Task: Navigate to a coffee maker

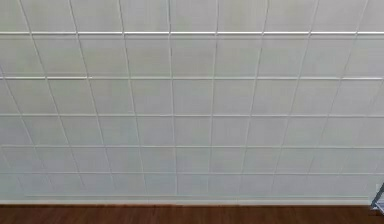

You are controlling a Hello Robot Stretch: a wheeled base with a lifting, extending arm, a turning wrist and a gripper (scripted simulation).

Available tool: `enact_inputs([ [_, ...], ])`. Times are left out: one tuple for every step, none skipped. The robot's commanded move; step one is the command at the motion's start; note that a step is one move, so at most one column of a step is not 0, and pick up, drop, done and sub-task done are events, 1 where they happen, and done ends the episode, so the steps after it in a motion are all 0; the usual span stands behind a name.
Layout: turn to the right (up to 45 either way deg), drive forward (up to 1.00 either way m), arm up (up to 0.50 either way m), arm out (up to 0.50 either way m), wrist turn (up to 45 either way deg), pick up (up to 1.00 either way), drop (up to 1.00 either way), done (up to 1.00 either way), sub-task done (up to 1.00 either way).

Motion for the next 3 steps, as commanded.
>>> enact_inputs([
  [45.0,0.0,0.0,0.0,0.0,0.0,0.0,0.0,0.0],
  [36.0,0.0,0.0,0.0,0.0,0.0,0.0,0.0,0.0],
  [0.0,0.25,0.0,0.0,0.0,0.0,0.0,0.0,0.0],
])
